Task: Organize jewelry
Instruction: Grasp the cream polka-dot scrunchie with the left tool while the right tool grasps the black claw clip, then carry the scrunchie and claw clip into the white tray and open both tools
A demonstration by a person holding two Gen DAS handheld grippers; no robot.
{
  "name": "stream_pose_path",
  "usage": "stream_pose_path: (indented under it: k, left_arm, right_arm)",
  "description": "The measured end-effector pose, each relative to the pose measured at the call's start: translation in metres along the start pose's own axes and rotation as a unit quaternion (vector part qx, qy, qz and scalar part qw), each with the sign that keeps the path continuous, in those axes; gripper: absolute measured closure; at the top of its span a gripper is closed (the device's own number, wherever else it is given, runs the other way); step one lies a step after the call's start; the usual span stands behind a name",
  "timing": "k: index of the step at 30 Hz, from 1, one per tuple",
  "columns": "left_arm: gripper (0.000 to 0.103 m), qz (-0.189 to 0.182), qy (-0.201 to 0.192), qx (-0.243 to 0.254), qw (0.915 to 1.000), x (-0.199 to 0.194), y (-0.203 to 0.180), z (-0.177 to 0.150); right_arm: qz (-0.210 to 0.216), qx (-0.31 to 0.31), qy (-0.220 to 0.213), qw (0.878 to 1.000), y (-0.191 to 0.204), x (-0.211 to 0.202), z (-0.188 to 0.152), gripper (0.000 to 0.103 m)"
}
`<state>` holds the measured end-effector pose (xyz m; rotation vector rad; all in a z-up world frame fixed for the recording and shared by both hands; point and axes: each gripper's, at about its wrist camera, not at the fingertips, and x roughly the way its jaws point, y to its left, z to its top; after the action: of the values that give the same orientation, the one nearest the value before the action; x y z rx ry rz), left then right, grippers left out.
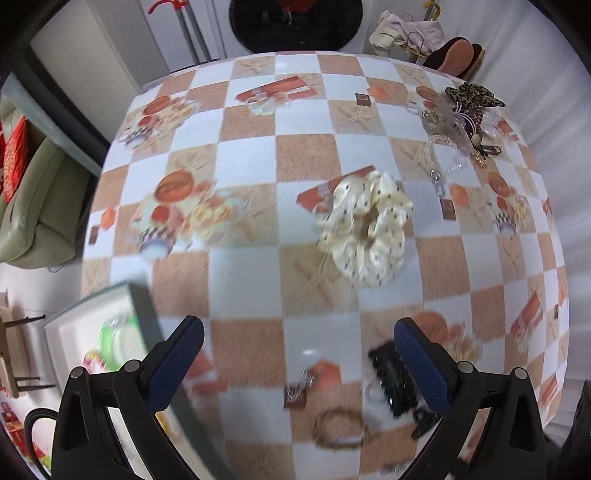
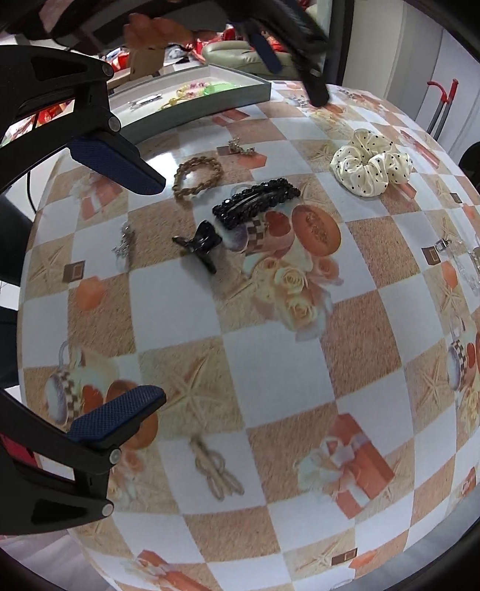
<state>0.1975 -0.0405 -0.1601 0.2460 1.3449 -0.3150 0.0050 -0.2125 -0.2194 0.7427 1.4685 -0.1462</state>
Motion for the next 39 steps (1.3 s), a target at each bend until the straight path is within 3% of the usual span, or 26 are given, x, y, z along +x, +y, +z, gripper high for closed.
stream_pose_path:
  k: [17, 21, 26, 28, 33, 39]
  left_arm:
    - [0.000, -0.019, -0.005, 0.042, 0.9989, 0.060, -0.033, 0.056]
    - [0.017, -0.006, 0.000, 0.059, 0.9982, 0.073, -0.041, 0.061]
    - [0.040, -0.012, -0.005, 0.072, 0.9973, 0.076, -0.051, 0.062]
    - [0.055, -0.013, -0.010, 0.085, 0.9962, 0.075, -0.057, 0.061]
    - [0.076, -0.019, -0.016, 0.093, 0.9954, 0.072, -0.062, 0.058]
    - [0.080, -0.037, -0.021, 0.094, 0.9947, 0.051, -0.057, 0.041]
  right_arm:
    - [-0.038, 0.019, -0.013, 0.999, 0.037, 0.039, 0.009, 0.030]
    - [-0.060, 0.005, -0.020, 0.998, 0.046, 0.040, 0.011, 0.039]
    - [-0.094, -0.009, -0.026, 0.995, 0.056, 0.043, 0.012, 0.063]
    - [-0.097, -0.015, -0.027, 0.995, 0.058, 0.044, 0.010, 0.063]
    - [-0.093, -0.019, -0.028, 0.995, 0.059, 0.045, 0.006, 0.064]
    - [-0.059, -0.005, -0.028, 0.998, 0.039, 0.032, 0.001, 0.064]
